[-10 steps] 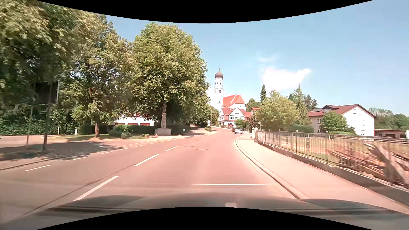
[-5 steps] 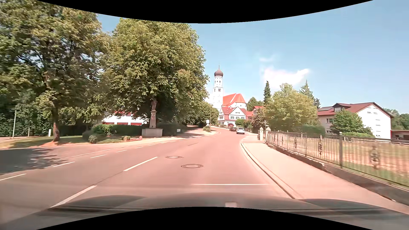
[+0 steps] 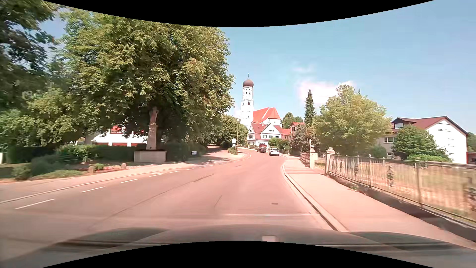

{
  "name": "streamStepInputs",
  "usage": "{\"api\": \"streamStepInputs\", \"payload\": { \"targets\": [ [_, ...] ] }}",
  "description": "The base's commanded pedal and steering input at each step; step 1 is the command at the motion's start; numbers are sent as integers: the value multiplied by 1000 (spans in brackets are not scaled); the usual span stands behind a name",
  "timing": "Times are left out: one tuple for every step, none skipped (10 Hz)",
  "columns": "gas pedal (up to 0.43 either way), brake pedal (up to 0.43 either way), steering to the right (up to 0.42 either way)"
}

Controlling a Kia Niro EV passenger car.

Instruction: Follow the waypoints while adhering to traffic rules and regulations

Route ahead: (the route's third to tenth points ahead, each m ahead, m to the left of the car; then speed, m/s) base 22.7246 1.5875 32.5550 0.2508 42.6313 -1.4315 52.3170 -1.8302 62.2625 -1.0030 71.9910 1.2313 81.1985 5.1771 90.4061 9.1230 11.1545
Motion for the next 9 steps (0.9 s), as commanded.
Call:
{"api": "streamStepInputs", "payload": {
  "targets": [
    [189,0,34],
    [189,0,34],
    [189,0,33],
    [189,0,34],
    [177,0,34],
    [150,0,34],
    [138,0,34],
    [130,0,34],
    [130,0,33]
  ]
}}
